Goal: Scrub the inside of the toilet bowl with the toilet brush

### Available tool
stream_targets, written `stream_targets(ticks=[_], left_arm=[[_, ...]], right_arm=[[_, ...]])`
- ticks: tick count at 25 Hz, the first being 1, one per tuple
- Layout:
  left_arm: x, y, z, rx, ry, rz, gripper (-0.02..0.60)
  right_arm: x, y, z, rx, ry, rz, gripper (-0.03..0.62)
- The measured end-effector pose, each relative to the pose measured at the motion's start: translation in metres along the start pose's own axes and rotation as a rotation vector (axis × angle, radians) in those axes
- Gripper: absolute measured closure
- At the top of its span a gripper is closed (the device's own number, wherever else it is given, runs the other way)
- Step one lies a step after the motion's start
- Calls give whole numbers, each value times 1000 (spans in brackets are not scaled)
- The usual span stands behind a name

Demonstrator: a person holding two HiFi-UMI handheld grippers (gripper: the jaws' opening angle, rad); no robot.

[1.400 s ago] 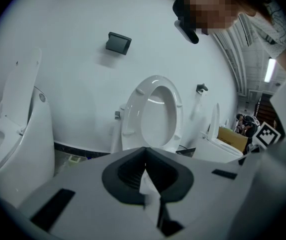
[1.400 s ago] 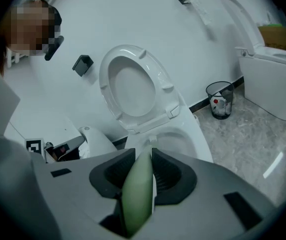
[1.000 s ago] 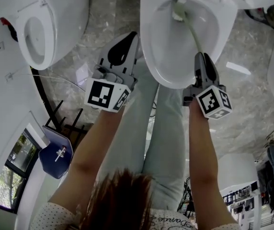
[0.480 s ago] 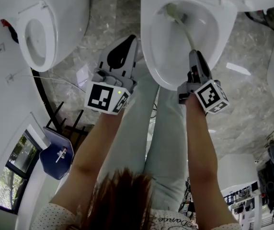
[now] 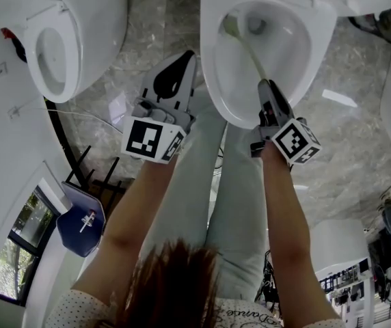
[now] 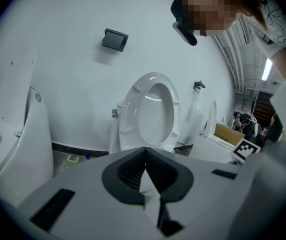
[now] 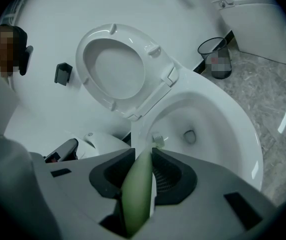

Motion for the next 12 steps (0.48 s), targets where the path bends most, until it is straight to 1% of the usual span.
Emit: stream_targets(ticks=[9,12], left_arm=[[4,3,5,-7,-11,6,578],[7,5,6,-2,-11,14,578]], right_arm=[[-22,21,-8,32,-18,-107,477],[-30,34,-9,38,-41,-128,477]])
Point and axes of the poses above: the fingertips, and each gripper's own axes: y backward along the fingers, z to its right, x out of its top, the point moved 3 cm from there along y, backward along the fingers, and after that the axes turned 13 degrees about x, right-handed, at the moved point
